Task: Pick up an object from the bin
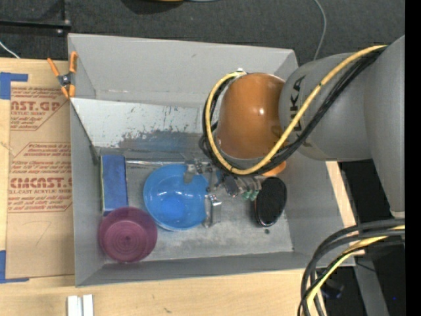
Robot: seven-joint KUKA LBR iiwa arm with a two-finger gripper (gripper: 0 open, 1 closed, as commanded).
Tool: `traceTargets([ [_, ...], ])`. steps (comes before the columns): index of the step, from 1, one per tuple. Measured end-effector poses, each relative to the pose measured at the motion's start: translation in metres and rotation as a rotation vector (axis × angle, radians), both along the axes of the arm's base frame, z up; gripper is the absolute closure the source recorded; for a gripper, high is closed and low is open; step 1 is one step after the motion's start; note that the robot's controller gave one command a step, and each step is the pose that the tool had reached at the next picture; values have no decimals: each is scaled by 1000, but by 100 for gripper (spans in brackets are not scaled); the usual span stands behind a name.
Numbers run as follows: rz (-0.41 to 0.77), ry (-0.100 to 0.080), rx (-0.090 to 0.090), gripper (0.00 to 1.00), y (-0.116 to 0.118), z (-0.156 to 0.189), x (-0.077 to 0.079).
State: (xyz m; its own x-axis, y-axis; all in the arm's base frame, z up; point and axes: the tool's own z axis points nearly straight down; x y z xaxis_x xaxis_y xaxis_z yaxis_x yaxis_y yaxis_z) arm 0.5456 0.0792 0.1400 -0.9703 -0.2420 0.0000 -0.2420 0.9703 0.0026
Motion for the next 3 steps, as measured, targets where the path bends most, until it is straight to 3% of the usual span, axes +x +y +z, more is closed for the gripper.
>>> traceTargets([
  [1, -48, -5, 0, 0, -26, -31, 13],
  [2, 127, -3, 1, 0, 36, -60, -38],
  [3, 111, -4, 2, 0, 6, -67, 14],
])
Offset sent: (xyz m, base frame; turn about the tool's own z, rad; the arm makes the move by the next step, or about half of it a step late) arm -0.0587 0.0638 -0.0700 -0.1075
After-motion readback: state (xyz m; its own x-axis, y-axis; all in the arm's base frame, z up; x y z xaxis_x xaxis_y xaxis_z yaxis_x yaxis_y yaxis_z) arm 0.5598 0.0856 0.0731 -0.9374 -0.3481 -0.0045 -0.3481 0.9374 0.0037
